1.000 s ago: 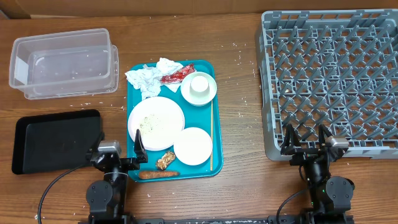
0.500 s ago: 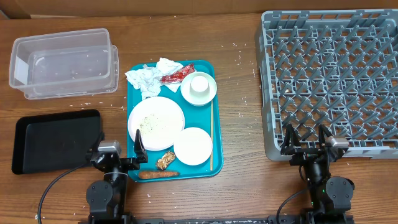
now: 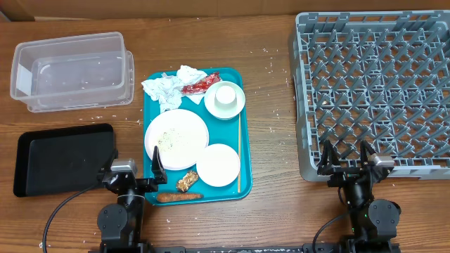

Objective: Sort waste into correct bins and load items into the dishwasher

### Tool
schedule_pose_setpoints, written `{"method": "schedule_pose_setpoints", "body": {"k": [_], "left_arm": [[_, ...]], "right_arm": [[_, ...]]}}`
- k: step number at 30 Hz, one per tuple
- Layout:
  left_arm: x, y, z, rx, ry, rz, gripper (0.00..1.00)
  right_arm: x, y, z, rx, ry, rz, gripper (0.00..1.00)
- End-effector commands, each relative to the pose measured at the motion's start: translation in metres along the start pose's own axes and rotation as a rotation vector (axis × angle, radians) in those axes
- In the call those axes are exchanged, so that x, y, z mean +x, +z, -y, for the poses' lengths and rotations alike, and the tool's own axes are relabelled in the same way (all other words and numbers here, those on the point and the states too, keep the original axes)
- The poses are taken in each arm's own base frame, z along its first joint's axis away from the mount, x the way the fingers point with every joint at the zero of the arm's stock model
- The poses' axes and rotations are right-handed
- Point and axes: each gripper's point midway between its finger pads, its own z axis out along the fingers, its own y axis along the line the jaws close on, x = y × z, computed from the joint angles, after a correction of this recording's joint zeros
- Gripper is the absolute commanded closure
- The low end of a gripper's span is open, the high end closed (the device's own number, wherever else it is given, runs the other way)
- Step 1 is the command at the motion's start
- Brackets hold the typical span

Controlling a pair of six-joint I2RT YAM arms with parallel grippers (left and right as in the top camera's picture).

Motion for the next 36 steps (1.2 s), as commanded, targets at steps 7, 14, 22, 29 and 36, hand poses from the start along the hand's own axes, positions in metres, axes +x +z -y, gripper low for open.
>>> {"method": "schedule_pose_setpoints", "body": {"k": [7, 14, 22, 29, 36], "left_arm": [[0.000, 0.000, -0.002, -0.008, 0.022, 0.006, 0.00], [0.000, 0.000, -0.002, -0.008, 0.022, 0.006, 0.00], [-0.003, 0.000, 0.002, 0.016, 0.000, 0.016, 0.00], [-0.004, -0.006, 0.045, 0.264, -0.292, -0.025, 0.00], [-0.069, -0.021, 0.060, 0.404, -0.413, 0.201, 0.00]], "right_arm": [[0.002, 0.000, 0.001, 0.004, -0.008, 0.005, 0.00], [0.002, 0.000, 0.001, 0.004, -0.008, 0.005, 0.00], [0.002, 0.000, 0.001, 0.004, -0.008, 0.005, 0.00], [0.002, 0.000, 0.001, 0.004, -0.008, 0.005, 0.00], [0.002, 0.000, 0.001, 0.004, -0.008, 0.005, 0.00]]}}
